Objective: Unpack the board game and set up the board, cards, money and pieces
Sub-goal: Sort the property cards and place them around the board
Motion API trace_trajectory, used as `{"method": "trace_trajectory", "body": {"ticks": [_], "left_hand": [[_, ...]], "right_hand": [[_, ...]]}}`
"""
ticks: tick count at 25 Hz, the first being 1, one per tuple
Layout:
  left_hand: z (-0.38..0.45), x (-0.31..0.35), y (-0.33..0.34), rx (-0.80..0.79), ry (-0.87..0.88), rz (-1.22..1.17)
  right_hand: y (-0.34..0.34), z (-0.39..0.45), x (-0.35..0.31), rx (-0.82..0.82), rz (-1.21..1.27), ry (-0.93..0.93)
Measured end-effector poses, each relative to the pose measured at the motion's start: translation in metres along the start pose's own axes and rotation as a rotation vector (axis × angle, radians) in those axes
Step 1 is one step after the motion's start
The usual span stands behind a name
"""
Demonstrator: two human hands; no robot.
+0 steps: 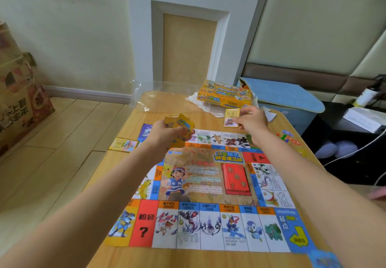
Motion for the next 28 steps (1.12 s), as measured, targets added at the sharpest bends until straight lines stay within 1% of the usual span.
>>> {"method": "trace_trajectory", "body": {"ticks": [2,4,6,10,12,13,14,15,16,17,18,19,20,21,22,23,25,26,27,28], "left_hand": [[0.014,-0.004,0.005,0.004,-0.042,-0.036],[0.025,-0.01,0.013,-0.003,-0.079,-0.068],[0.034,-0.017,0.023,-0.02,-0.113,-0.139],[0.045,-0.023,0.038,-0.101,-0.164,-0.346],[0.045,-0.027,0.043,-0.144,-0.219,-0.454],[0.044,-0.028,0.045,-0.167,-0.249,-0.523],[0.043,-0.028,0.047,-0.186,-0.273,-0.593],[0.041,-0.027,0.049,-0.197,-0.286,-0.655],[0.04,-0.026,0.049,-0.193,-0.292,-0.7],[0.039,-0.025,0.05,-0.18,-0.296,-0.718],[0.037,-0.025,0.051,-0.157,-0.297,-0.688],[0.034,-0.025,0.051,-0.13,-0.294,-0.615],[0.03,-0.024,0.053,-0.119,-0.283,-0.522],[0.027,-0.023,0.054,-0.129,-0.269,-0.44],[0.022,-0.021,0.056,-0.153,-0.25,-0.389],[0.019,-0.019,0.056,-0.168,-0.235,-0.379],[0.014,-0.015,0.051,-0.171,-0.222,-0.432],[0.012,-0.015,0.048,-0.167,-0.229,-0.453],[0.008,-0.015,0.047,-0.169,-0.244,-0.467],[0.004,-0.014,0.048,-0.176,-0.256,-0.474]], "right_hand": [[0.001,0.023,0.012,-0.047,-0.173,-0.019],[0.015,0.037,0.024,-0.124,-0.213,-0.022],[0.025,0.047,0.031,-0.149,-0.216,-0.027],[0.033,0.059,0.039,-0.123,-0.383,-0.068],[0.035,0.062,0.041,-0.094,-0.477,-0.098],[0.033,0.061,0.037,-0.057,-0.492,-0.126],[0.031,0.057,0.029,-0.027,-0.455,-0.161],[0.032,0.05,0.02,-0.04,-0.35,-0.184],[0.037,0.041,0.012,-0.128,-0.186,-0.177],[0.048,0.028,0.004,-0.284,-0.018,-0.133],[0.06,0.01,-0.004,-0.444,0.061,-0.091],[0.069,-0.005,-0.009,-0.572,0.021,-0.088],[0.073,-0.018,-0.012,-0.64,-0.075,-0.119],[0.073,-0.023,-0.014,-0.636,-0.174,-0.161],[0.067,-0.023,-0.018,-0.563,-0.243,-0.209],[0.055,-0.022,-0.025,-0.448,-0.25,-0.258],[0.027,-0.023,-0.044,-0.214,-0.121,-0.371],[0.015,-0.029,-0.054,-0.155,-0.054,-0.464],[0.01,-0.039,-0.063,-0.139,-0.071,-0.602],[0.01,-0.055,-0.071,-0.159,-0.161,-0.771]]}}
Point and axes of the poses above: each hand's wrist, its own z-axis towards the middle knuckle, its own y-axis out of the palm, x = y × z, the point moved 8 cm from there along z, towards the middle knuckle, and after that the axes turned 4 degrees about z, right-handed, at the moved point
